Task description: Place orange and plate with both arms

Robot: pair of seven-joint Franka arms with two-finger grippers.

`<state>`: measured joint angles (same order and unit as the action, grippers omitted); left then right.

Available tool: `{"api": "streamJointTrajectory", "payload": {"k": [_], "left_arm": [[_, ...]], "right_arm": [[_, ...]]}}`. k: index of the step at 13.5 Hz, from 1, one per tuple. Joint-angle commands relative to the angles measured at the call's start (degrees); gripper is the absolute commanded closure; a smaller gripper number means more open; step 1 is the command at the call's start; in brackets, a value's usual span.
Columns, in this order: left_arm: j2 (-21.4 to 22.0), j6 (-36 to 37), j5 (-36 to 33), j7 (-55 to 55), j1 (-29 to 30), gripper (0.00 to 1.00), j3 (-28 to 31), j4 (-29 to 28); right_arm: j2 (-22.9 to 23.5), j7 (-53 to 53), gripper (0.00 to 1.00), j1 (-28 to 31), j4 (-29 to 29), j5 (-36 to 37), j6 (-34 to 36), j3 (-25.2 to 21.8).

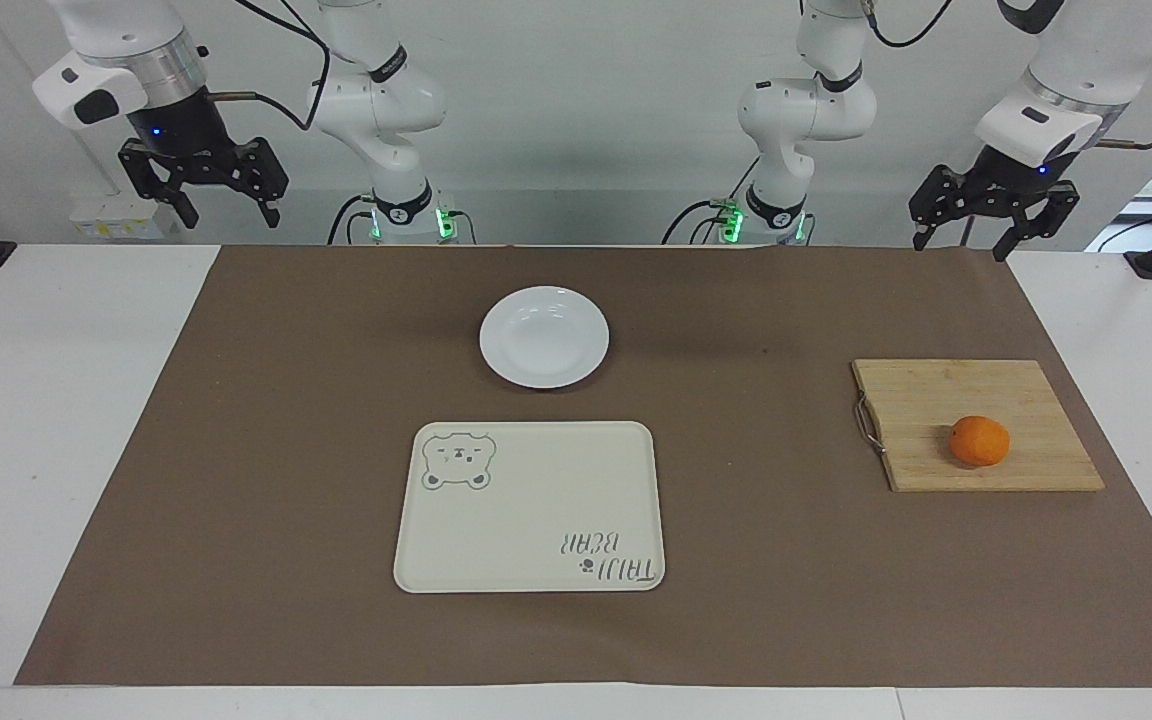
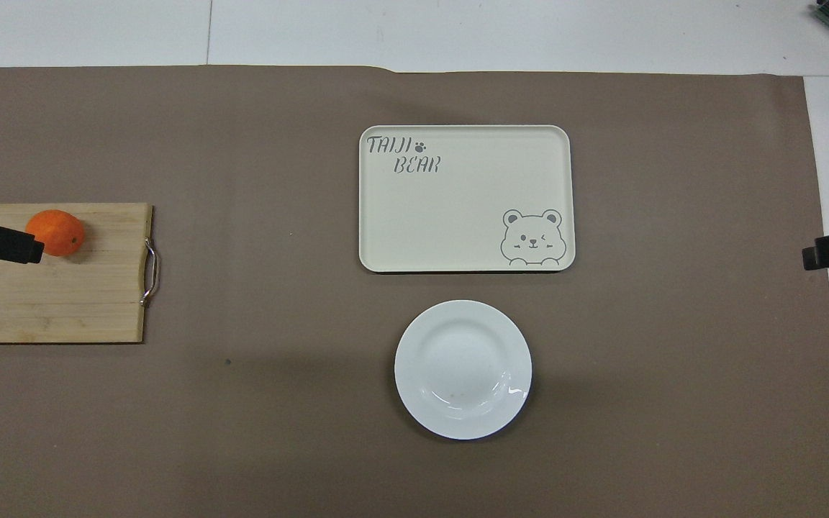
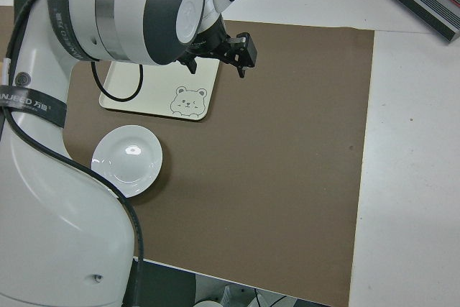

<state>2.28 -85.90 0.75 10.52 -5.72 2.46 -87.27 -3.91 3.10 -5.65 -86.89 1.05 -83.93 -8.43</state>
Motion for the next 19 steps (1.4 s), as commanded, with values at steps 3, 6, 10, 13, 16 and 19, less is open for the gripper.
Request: {"api": "streamJointTrajectory", "payload": {"k": [3,6,10,13,16,19], "left_arm": [[-0.61,-0.23,-0.04,0.29,-0.08,0.0,0.27,1.22],[-0.43,-0.23,-0.22,0.29,0.0,0.0,0.36,1.22],[-0.43,-1.64,-0.04,0.29,0.44,0.0,0.36,1.05],[-0.17,-2.25,0.04,0.46,1.41,0.0,0.36,0.61],[-0.17,-2.34,-0.04,0.46,1.5,0.0,0.36,0.52],[-0.69,-4.27,0.04,0.64,2.89,0.0,0.36,-0.01]], "right_arm": [[-0.49,1.2,0.0,0.37,-0.3,0.36,0.61,0.08],[-0.49,1.2,0.0,0.37,-0.3,0.36,0.61,0.08],[-0.49,1.2,0.0,0.37,-0.39,0.36,0.61,0.08],[-0.49,1.2,0.0,0.37,-0.39,0.36,0.61,0.08],[-0.49,1.2,0.0,0.37,-0.39,0.36,0.61,0.08],[-0.49,1.2,0.0,0.37,-0.39,0.36,0.61,0.08]]}}
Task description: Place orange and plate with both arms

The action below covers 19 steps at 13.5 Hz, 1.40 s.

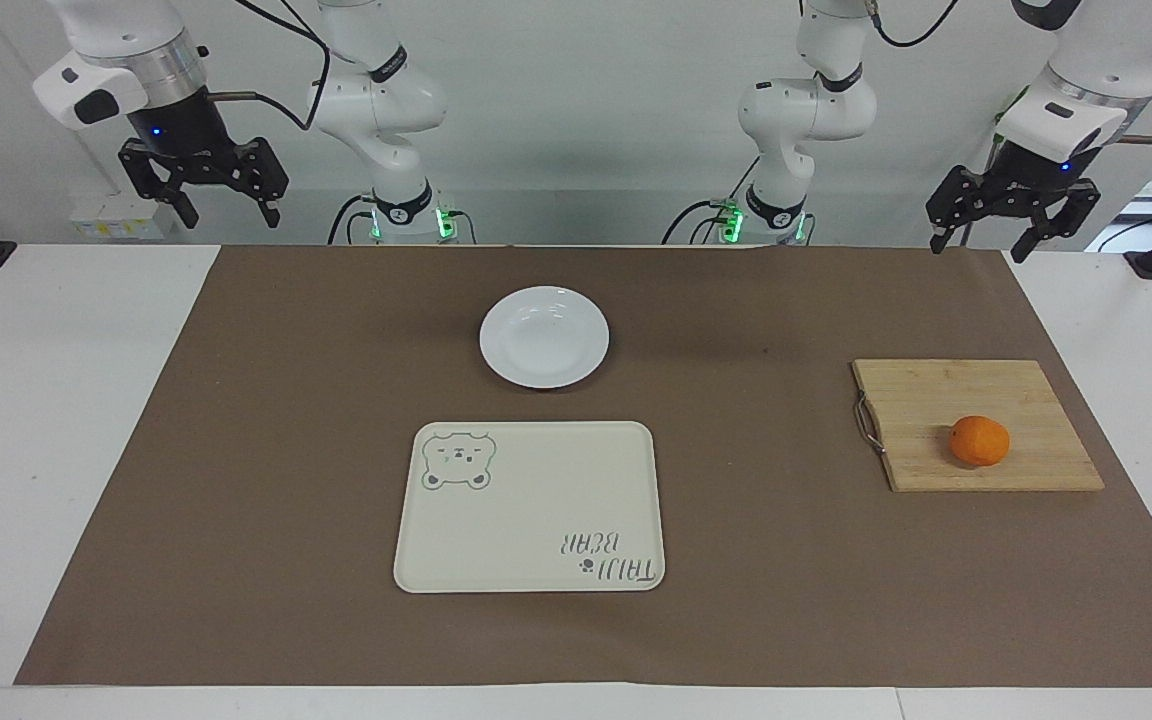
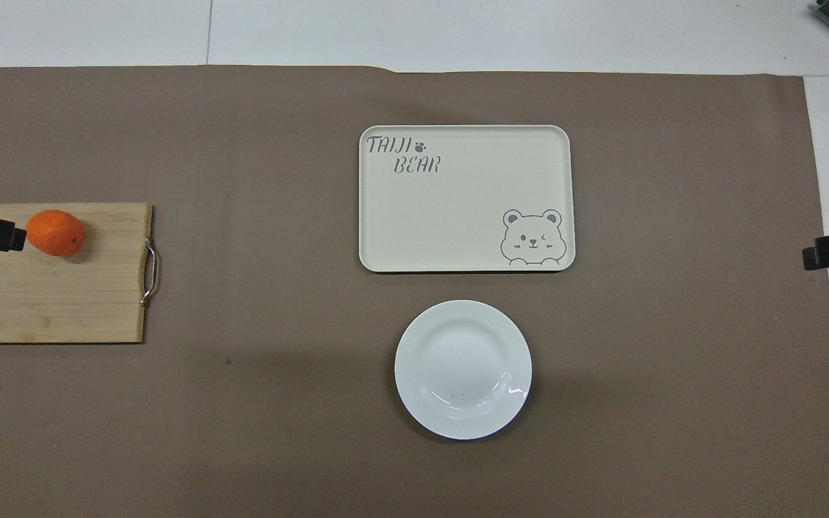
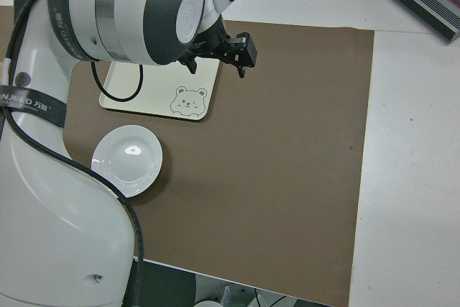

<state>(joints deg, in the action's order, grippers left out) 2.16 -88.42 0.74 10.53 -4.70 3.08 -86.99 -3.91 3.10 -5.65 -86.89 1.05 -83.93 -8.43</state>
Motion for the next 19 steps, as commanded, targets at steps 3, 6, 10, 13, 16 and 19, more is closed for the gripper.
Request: {"api": "streamJointTrajectory", "payload": {"k": [3,6,10,13,16,19], "left_arm": [[-2.59,-5.17,0.05,3.34,3.64,0.0,-0.26,-1.69],[-3.56,-8.96,0.05,3.62,4.44,0.0,-0.26,-3.36],[-4.35,-12.64,0.05,4.32,5.14,0.0,-0.26,-6.43],[-4.7,-15.64,0.05,5.28,6.01,0.0,-0.26,-8.37],[-6.46,-17.75,0.05,6.87,6.72,0.0,-0.26,-9.61],[-8.74,-20.21,0.05,6.96,7.34,0.0,-0.26,-10.39]], "right_arm": [[-0.49,1.2,0.0,0.38,-0.3,0.36,0.61,0.08],[-0.49,1.2,0.0,0.37,-0.39,0.36,0.61,0.08],[-0.49,1.2,0.0,0.38,-0.3,0.36,0.61,0.08],[-0.49,1.2,0.0,0.38,-0.3,0.36,0.61,0.08],[-0.49,1.2,0.0,0.38,-0.39,0.36,0.61,0.08],[-0.49,1.2,0.0,0.38,-0.39,0.36,0.61,0.08]]}}
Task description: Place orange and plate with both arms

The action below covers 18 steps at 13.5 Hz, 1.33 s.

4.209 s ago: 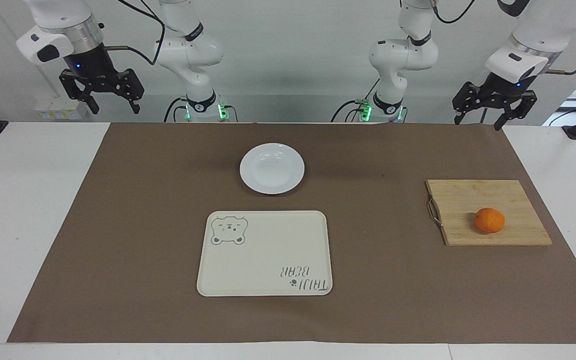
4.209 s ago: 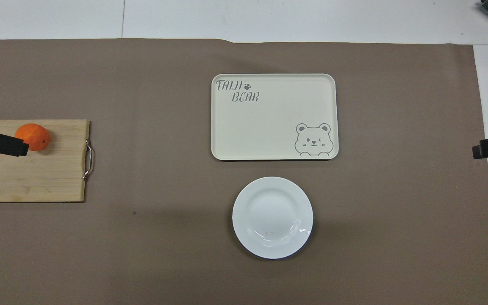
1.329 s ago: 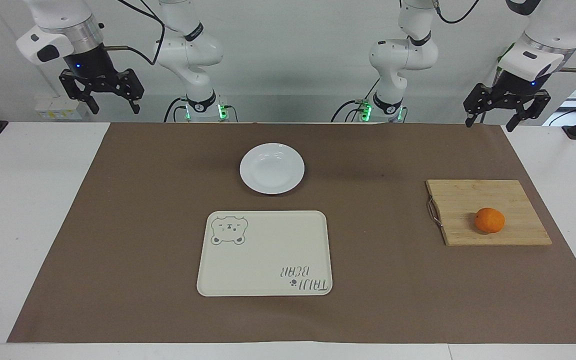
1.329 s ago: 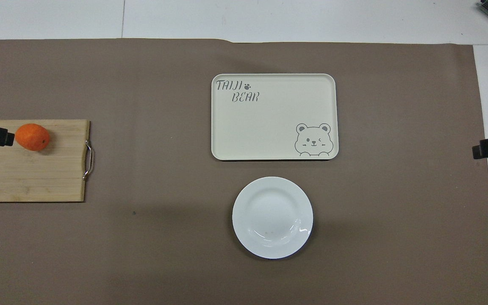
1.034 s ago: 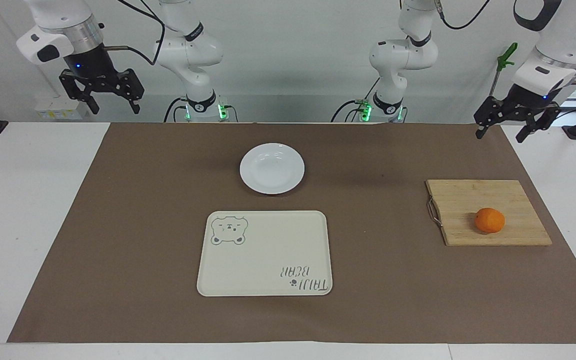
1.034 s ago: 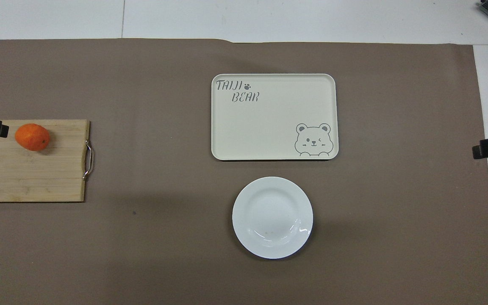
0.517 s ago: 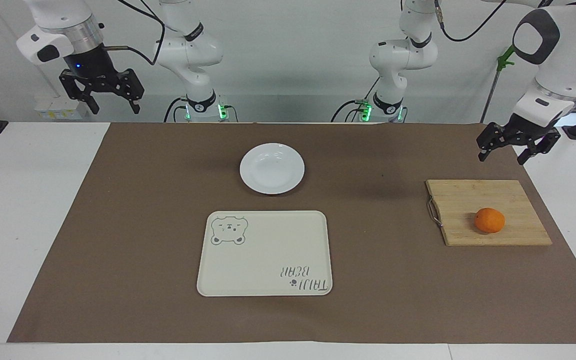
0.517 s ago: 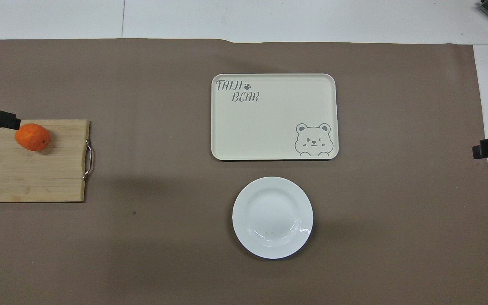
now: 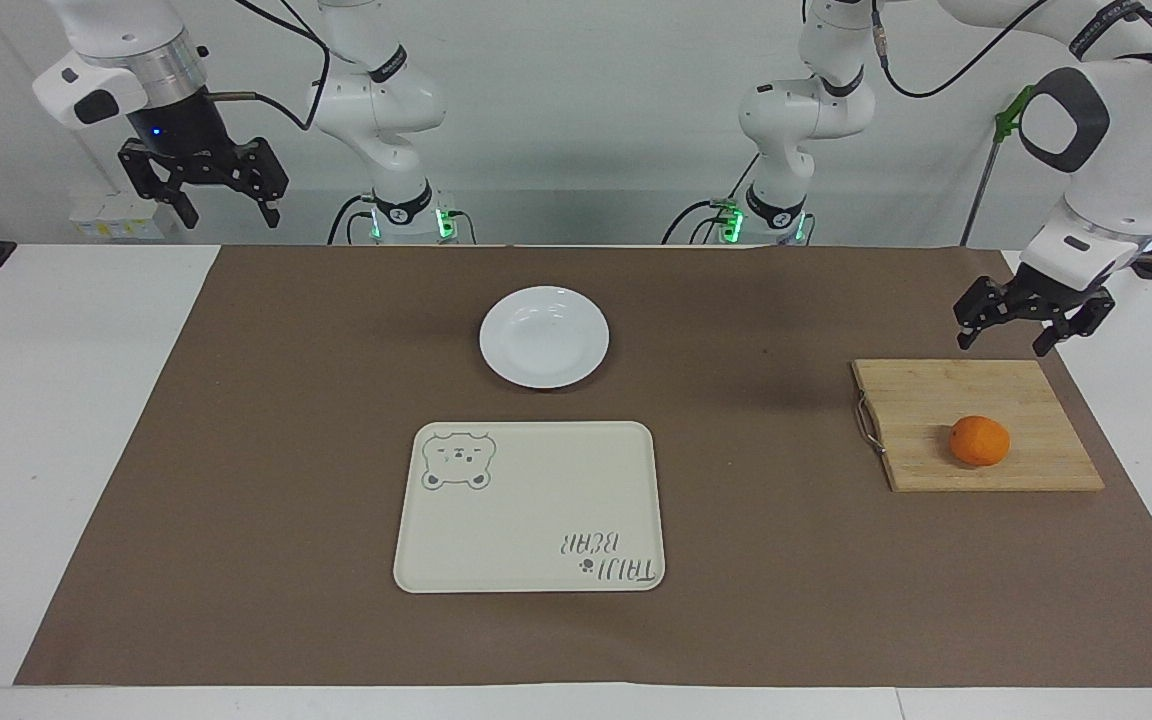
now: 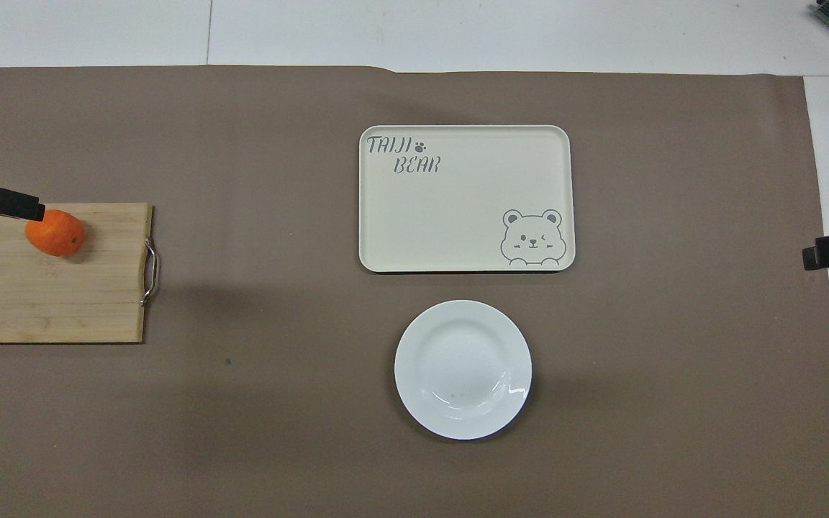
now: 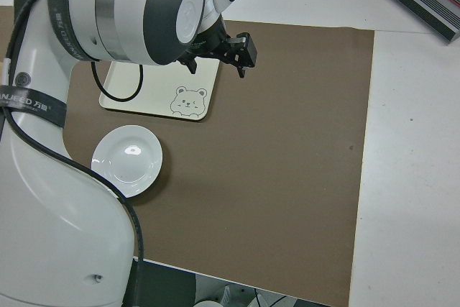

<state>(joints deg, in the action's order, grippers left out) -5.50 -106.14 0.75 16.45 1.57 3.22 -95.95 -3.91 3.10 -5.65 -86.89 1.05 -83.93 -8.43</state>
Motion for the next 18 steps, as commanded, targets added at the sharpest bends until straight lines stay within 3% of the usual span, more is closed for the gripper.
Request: {"api": "streamJointTrajectory", "payload": {"k": [1,6,18], "left_arm": [[-1.27,-4.32,0.05,1.04,1.24,0.0,-0.41,-2.74],[-3.2,-9.51,0.13,4.99,3.17,0.0,-0.41,-6.79],[-14.01,-24.89,0.05,11.4,6.77,0.0,-0.41,-6.53]], "right_arm": [[-0.49,1.2,0.0,0.37,-0.39,0.36,0.61,0.08],[-0.49,1.2,0.0,0.37,-0.3,0.36,0.61,0.08],[-0.49,1.2,0.0,0.37,-0.3,0.36,0.61,0.08]]}}
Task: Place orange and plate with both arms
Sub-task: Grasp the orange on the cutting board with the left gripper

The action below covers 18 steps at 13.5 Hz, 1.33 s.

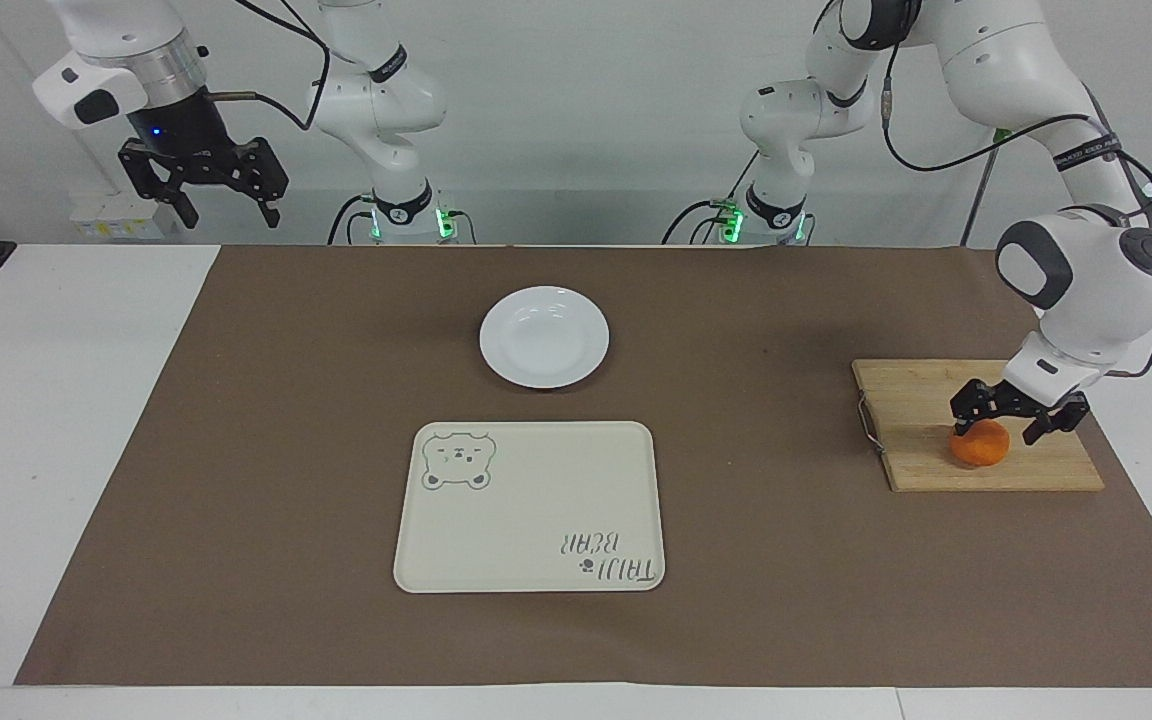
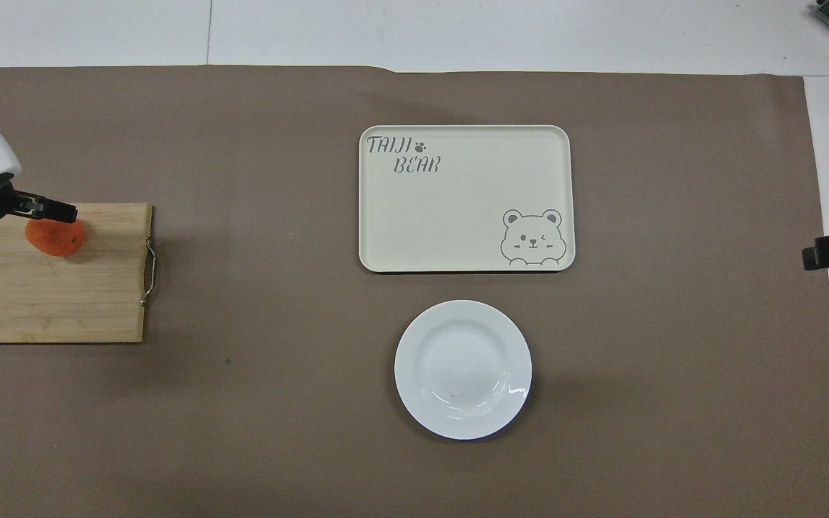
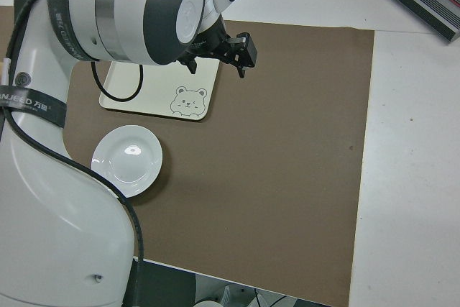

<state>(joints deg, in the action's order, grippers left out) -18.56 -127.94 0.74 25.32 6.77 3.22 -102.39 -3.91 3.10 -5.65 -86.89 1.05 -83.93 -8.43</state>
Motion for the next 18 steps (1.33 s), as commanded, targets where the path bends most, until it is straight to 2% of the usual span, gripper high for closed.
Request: {"api": "streamJointTrajectory", "payload": {"k": [1,3,7,10,11,12,13,18], "left_arm": [[-1.74,-3.89,0.05,2.97,1.84,0.0,-0.4,-0.35],[-1.83,-4.25,0.05,3.06,1.93,0.0,-0.4,-1.14],[-0.87,-8.37,0.13,2.63,1.58,0.0,-0.49,-7.11],[-0.78,-8.55,0.13,2.62,1.67,0.0,-0.49,-7.47],[-0.78,-8.55,0.13,2.19,1.67,0.16,-0.49,-7.39],[-0.78,-8.38,0.48,0.62,1.58,0.86,-0.49,-7.21],[-0.78,-8.47,0.92,-1.4,1.23,1.0,-0.49,-6.95],[2.29,-6.98,0.93,-2.12,-0.26,1.0,-1.28,-6.07]], "right_arm": [[-0.49,1.2,0.0,0.29,-0.3,0.36,0.61,0.08],[-0.49,1.2,0.0,0.37,-0.3,0.36,0.61,0.08],[-0.49,1.2,0.0,0.37,-0.3,0.36,0.61,0.08],[-0.49,1.2,0.0,0.37,-0.3,0.36,0.61,0.08],[-0.49,1.2,0.0,0.37,-0.39,0.36,0.61,0.08],[-0.49,1.2,0.0,0.37,-0.3,0.36,0.61,0.08],[-0.49,1.2,0.0,0.37,-0.39,0.36,0.61,0.08],[-0.49,1.2,0.0,0.37,-0.3,0.36,0.61,0.08]]}}
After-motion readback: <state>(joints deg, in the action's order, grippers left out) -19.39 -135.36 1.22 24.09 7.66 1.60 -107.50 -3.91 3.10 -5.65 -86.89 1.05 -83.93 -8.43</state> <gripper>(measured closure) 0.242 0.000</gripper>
